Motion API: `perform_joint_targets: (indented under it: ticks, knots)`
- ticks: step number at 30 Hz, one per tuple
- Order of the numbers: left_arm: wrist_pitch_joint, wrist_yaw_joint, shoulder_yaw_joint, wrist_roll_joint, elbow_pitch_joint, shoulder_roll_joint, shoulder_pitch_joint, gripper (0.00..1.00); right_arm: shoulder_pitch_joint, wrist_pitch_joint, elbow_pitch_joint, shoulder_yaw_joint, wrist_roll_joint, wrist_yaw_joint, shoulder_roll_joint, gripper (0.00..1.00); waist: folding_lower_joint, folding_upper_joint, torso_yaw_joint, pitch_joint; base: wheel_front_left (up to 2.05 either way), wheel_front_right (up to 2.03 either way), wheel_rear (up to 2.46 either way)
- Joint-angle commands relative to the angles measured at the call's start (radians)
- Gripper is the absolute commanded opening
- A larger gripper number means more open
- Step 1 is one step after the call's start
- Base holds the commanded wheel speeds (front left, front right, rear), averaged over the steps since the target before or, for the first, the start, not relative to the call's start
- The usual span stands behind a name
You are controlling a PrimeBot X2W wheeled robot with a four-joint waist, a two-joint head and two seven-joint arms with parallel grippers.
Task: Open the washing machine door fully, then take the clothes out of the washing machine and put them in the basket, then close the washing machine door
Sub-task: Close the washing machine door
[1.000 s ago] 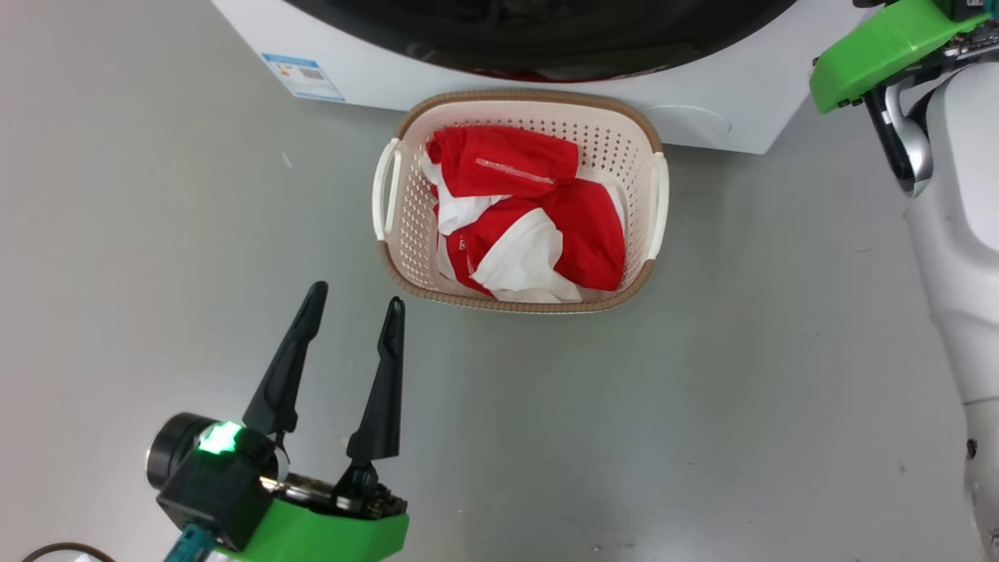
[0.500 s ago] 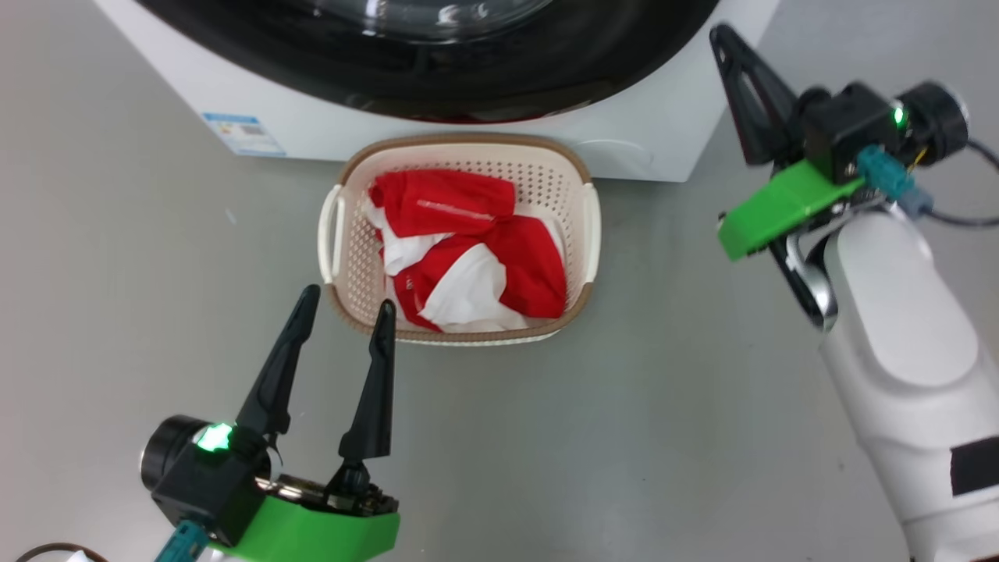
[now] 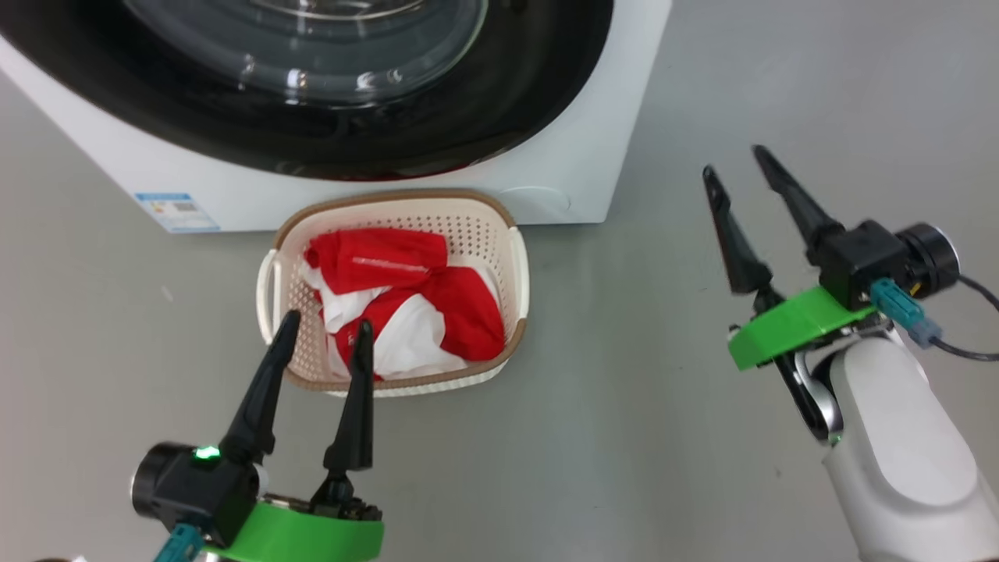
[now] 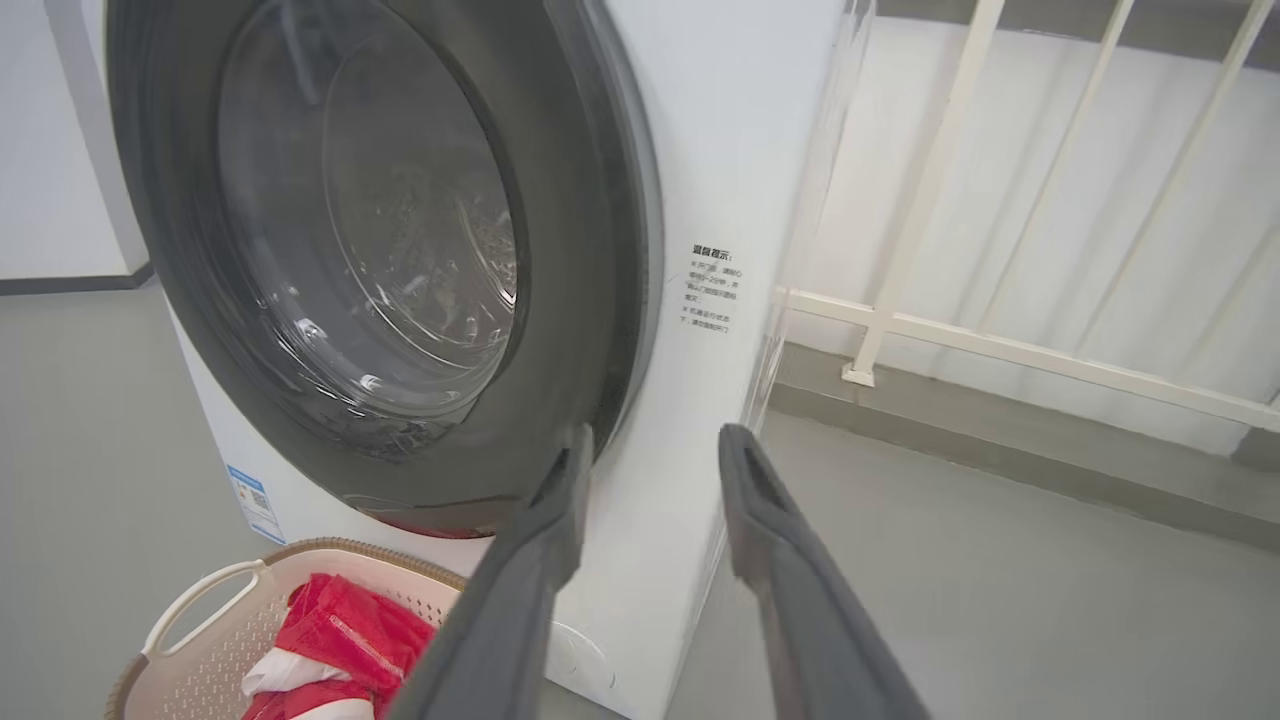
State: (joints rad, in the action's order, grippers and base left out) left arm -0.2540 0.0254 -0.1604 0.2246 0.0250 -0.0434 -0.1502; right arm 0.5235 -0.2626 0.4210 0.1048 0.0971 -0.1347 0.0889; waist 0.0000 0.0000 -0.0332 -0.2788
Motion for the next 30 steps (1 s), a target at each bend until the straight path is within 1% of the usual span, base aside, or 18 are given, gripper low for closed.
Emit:
perform_joint_targets:
  ticks: [1, 6, 11, 18, 26, 30]
  knots:
    - [-0.008, -0.005, 0.038, 0.006, 0.017, -0.007, 0.015, 1.0, -0.04, 0.001, -0.049, -0.005, 0.004, 0.004, -0.013, 1.0, 0.0, 0.0, 0.037, 0.037, 0.0, 0.0, 0.0]
    - [-0.008, -0.009, 0.051, 0.006, 0.007, -0.007, 0.028, 1.0, -0.111, 0.001, -0.097, -0.053, -0.005, 0.004, -0.02, 1.0, 0.0, 0.0, 0.06, 0.065, 0.0, 0.0, 0.0]
    - [-0.008, 0.001, 0.067, -0.007, -0.004, -0.007, 0.05, 1.0, -0.185, 0.001, -0.149, -0.089, -0.02, 0.004, -0.028, 1.0, 0.0, 0.0, 0.087, 0.102, 0.0, 0.0, 0.0]
    - [-0.008, 0.01, 0.092, 0.0, -0.009, -0.007, 0.085, 1.0, -0.282, 0.001, -0.229, -0.146, -0.049, 0.004, -0.035, 1.0, 0.0, 0.0, 0.107, 0.151, 0.0, 0.0, 0.0]
    - [-0.008, 0.005, 0.117, -0.014, -0.013, -0.007, 0.13, 1.0, -0.391, 0.001, -0.293, -0.155, -0.05, 0.004, -0.038, 1.0, 0.0, 0.0, 0.132, 0.206, 0.0, 0.0, 0.0]
    - [-0.008, 0.015, 0.123, -0.04, -0.005, -0.007, 0.157, 1.0, -0.444, 0.001, -0.328, -0.159, -0.049, 0.004, -0.038, 1.0, 0.0, 0.0, 0.138, 0.238, 0.0, 0.0, 0.0]
